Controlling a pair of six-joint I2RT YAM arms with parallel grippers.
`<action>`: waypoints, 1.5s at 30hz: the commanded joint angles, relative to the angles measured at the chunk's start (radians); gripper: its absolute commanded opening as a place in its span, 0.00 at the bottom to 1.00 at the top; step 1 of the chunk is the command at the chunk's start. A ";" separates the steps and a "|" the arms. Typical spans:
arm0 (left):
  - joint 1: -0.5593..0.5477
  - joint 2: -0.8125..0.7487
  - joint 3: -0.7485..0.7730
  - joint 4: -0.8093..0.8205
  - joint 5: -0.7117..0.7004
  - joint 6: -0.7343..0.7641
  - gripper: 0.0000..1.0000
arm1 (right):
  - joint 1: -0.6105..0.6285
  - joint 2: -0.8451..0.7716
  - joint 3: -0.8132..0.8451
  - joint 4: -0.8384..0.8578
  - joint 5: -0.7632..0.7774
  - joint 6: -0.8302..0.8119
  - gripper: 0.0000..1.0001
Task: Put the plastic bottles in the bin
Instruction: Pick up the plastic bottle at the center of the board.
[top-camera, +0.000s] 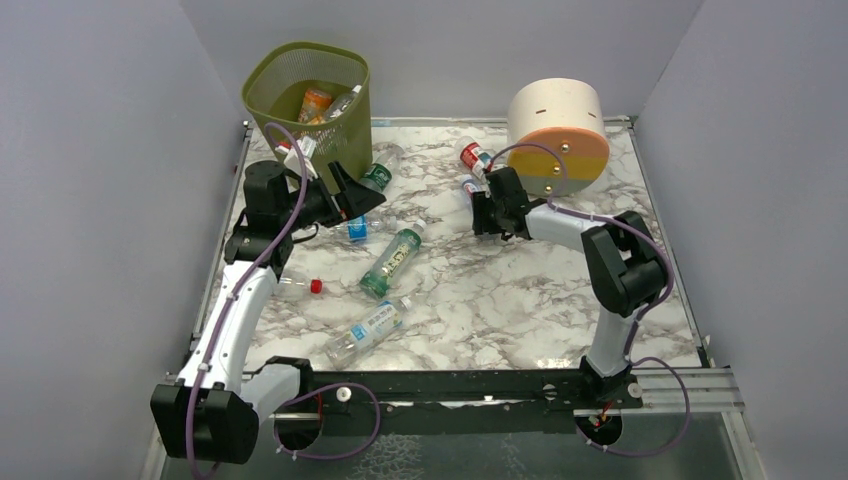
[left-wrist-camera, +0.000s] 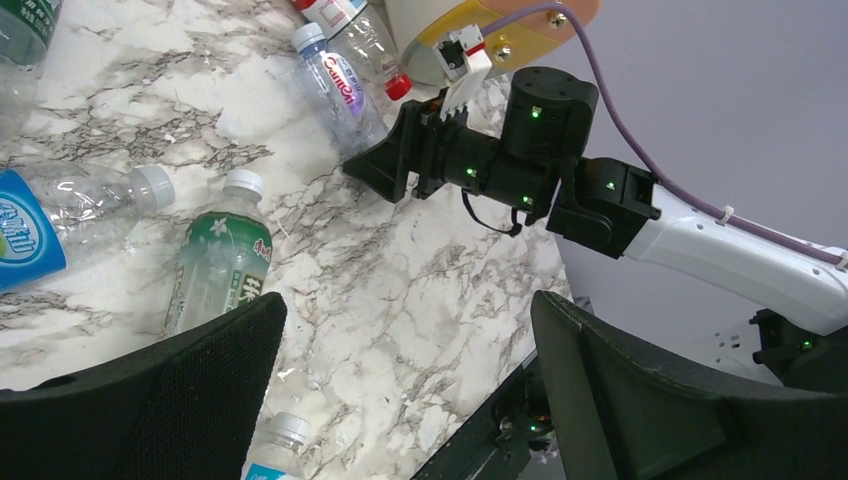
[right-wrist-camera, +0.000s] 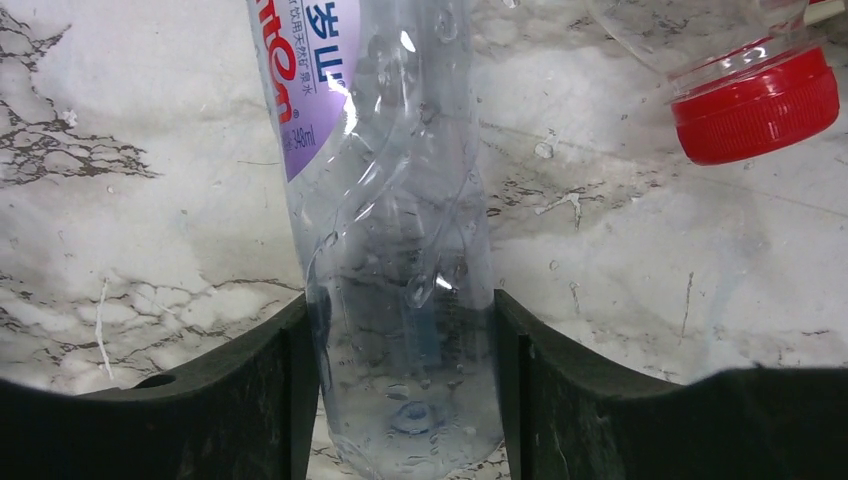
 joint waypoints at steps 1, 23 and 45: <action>-0.004 -0.031 -0.008 -0.010 0.001 -0.007 0.99 | 0.000 -0.069 0.015 0.013 -0.037 0.005 0.57; -0.008 -0.177 -0.269 0.243 -0.035 -0.240 0.99 | 0.075 -0.419 -0.072 -0.087 -0.337 0.115 0.55; -0.009 -0.159 -0.517 0.603 -0.155 -0.547 0.99 | 0.203 -0.398 0.015 -0.070 -0.497 0.224 0.56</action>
